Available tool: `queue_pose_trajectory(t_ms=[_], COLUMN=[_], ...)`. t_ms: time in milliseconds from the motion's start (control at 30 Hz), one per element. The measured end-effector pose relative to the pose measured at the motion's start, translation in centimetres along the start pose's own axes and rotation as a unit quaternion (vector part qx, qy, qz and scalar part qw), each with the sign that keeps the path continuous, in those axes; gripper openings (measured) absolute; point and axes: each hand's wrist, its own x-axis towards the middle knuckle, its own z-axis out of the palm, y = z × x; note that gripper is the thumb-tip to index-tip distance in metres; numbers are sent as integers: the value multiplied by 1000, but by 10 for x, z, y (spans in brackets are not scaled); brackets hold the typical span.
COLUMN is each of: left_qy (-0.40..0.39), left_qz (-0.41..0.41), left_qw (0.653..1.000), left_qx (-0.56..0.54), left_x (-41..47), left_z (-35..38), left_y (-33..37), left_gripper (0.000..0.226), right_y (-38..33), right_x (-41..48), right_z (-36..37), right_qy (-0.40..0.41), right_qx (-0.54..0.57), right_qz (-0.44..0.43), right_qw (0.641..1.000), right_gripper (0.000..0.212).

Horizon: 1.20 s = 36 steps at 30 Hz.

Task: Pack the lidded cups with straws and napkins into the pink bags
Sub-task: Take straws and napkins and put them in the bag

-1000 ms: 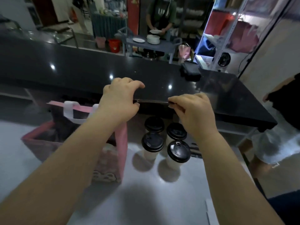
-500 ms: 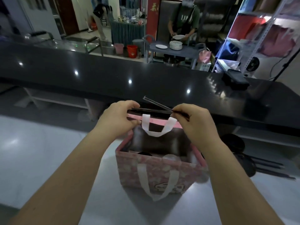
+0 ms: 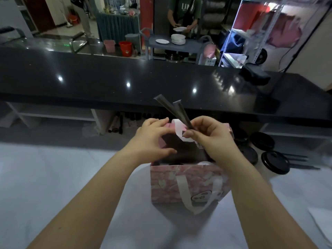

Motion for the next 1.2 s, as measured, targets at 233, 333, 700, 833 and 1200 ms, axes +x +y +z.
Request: queue_pose_trajectory(t_ms=[233, 333, 700, 833, 1200], left_qy=[-41, -69, -93, -83, 124], left_qz=[-2, 4, 18, 21, 48], left_qw=[998, 996, 995, 996, 988], left_qx=[-51, -51, -15, -5, -82], left_x=[0, 3, -2, -4, -16], left_z=[1, -2, -7, -7, 19], left_y=[-15, -19, -8, -4, -1], left_gripper=[101, 104, 114, 114, 55], right_y=[25, 25, 31, 29, 23], right_x=[-3, 1, 14, 11, -42], right_z=[-9, -24, -19, -20, -71], right_qy=[19, -18, -16, -29, 118], right_qx=[-233, -355, -601, -594, -359], right_qz=[35, 66, -31, -13, -114], right_qw=[972, 932, 799, 804, 919], right_gripper=[20, 20, 26, 37, 22])
